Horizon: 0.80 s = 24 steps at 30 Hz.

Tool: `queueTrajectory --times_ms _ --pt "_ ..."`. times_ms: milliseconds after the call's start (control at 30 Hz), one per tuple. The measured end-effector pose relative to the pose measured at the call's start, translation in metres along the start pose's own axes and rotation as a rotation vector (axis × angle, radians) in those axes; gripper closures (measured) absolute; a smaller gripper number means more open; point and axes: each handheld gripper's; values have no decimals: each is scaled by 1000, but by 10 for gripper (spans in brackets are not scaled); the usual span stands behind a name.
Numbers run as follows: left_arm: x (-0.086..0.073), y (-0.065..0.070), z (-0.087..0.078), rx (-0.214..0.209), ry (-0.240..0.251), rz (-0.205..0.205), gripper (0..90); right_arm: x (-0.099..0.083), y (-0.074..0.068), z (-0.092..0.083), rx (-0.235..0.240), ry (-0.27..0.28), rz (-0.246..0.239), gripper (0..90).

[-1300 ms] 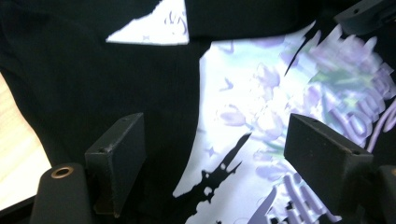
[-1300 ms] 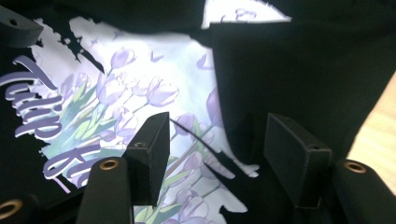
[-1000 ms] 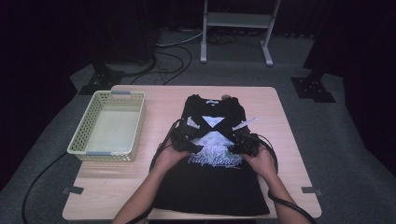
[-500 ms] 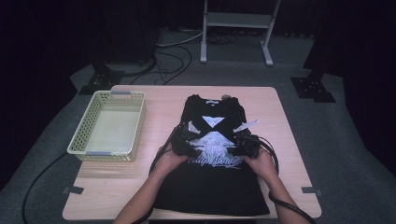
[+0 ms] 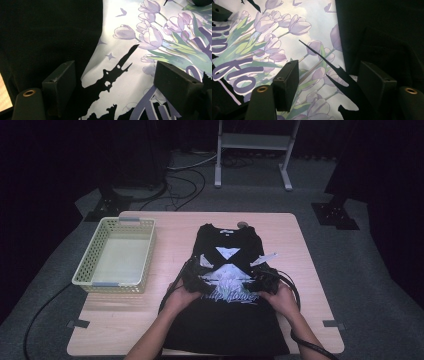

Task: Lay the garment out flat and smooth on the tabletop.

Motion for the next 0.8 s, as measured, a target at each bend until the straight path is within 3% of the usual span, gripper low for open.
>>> queueTrajectory --times_ms 800 --pt "-37 26 -22 -9 14 4 172 -18 -32 -16 28 33 -54 334"
Point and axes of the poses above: each handheld gripper's, and its own axes: z roughly forward along the jaws, x roughly out of its top, y roughly to its right, and after that the axes turned 15 degrees about -z, right-handed
